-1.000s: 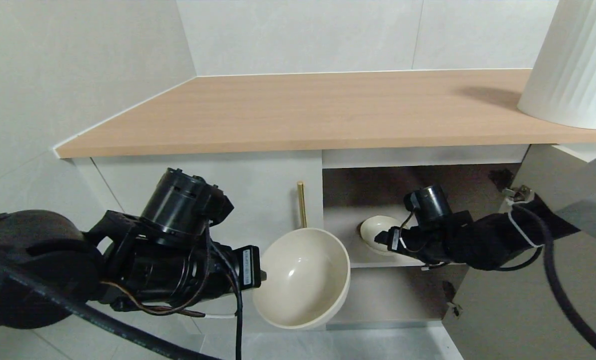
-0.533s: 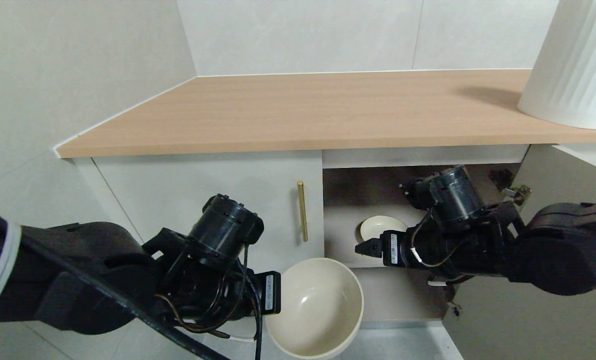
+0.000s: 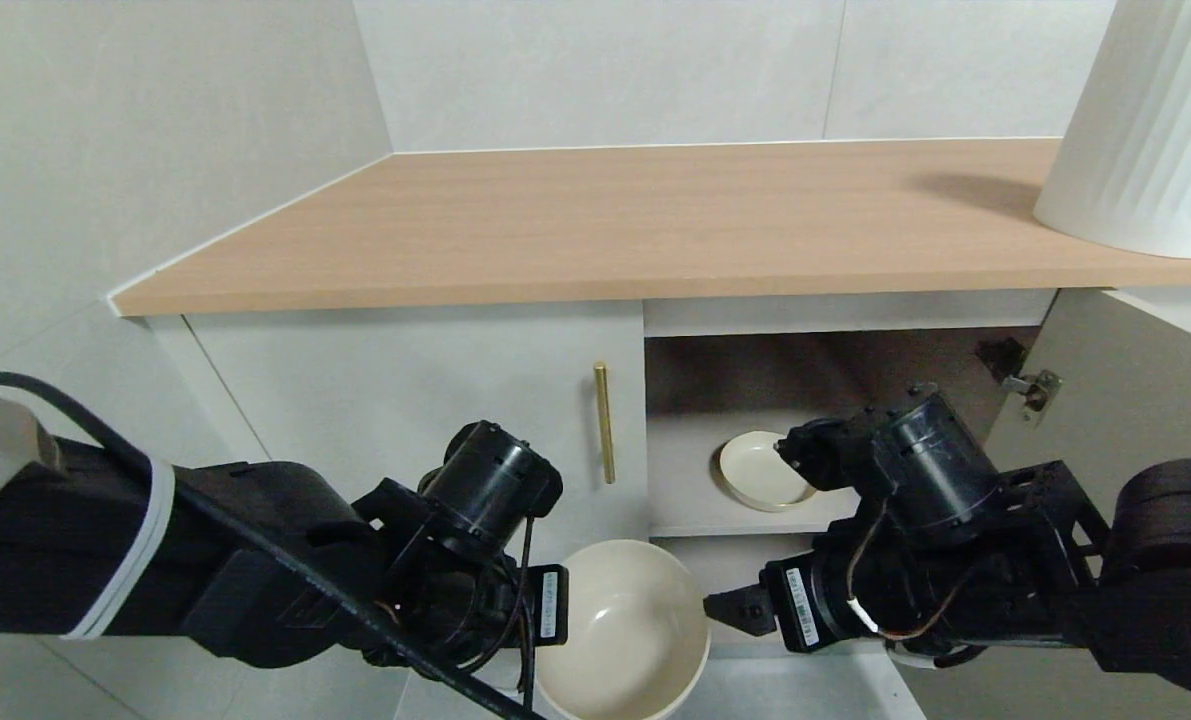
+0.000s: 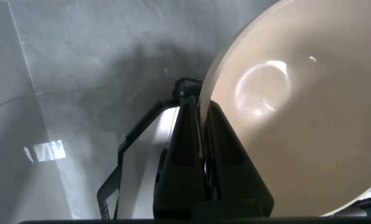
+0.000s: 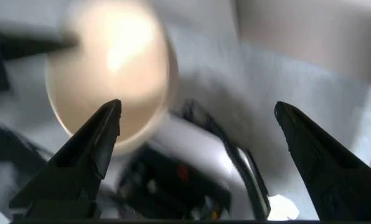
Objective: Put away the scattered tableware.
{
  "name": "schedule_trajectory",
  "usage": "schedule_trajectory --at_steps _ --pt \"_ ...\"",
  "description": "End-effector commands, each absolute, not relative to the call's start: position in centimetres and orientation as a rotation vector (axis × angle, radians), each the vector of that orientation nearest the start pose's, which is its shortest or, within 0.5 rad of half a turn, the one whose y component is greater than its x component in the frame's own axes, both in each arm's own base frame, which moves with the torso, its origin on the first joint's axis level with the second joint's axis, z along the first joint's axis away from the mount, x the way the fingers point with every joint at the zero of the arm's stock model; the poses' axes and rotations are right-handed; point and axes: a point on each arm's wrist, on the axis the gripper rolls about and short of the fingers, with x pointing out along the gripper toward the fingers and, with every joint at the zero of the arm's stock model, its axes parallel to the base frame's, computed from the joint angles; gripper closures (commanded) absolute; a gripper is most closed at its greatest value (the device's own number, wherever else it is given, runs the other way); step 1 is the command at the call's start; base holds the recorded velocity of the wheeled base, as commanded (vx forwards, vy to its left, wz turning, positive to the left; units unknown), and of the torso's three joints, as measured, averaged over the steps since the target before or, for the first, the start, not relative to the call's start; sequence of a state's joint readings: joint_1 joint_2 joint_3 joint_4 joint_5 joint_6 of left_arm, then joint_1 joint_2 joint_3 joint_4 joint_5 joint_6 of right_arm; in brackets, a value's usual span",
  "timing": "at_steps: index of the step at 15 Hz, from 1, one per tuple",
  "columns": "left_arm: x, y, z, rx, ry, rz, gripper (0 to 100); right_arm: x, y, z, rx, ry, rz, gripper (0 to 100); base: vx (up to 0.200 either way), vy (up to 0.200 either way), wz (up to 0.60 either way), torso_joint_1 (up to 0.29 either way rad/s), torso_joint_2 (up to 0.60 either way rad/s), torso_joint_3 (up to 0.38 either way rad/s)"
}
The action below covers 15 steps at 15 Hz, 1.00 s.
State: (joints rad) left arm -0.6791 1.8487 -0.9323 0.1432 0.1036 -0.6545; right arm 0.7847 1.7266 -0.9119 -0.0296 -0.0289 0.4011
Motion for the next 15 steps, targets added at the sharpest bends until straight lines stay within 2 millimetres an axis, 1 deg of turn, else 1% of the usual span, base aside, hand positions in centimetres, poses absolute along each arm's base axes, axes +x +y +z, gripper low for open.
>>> schedule_trajectory --at_steps 1,3,5,9,15 --pt "23.3 -18.6 10.8 -0.176 1.096 -0.176 100 21.0 21.3 13.5 0.017 0.904 0.549 0 0.000 0.000 0.00 0.000 0.00 0.000" --pt "23.0 -18.8 11.0 -0.175 1.091 -0.188 100 21.1 22.0 12.4 -0.003 0.933 0.550 0 0.000 0.000 0.00 0.000 0.00 0.000" --pt "22.6 -18.9 11.2 -0.167 1.096 -0.196 100 21.6 22.5 11.9 -0.003 0.941 0.535 0 0.000 0.000 0.00 0.000 0.00 0.000" --pt "22.4 -18.9 11.4 -0.162 1.099 -0.200 100 22.4 22.5 12.1 0.027 0.907 0.525 0 0.000 0.000 0.00 0.000 0.00 0.000" --pt "22.2 -19.0 11.6 -0.161 1.094 -0.209 100 22.8 22.7 11.6 0.037 0.921 0.508 0 0.000 0.000 0.00 0.000 0.00 0.000"
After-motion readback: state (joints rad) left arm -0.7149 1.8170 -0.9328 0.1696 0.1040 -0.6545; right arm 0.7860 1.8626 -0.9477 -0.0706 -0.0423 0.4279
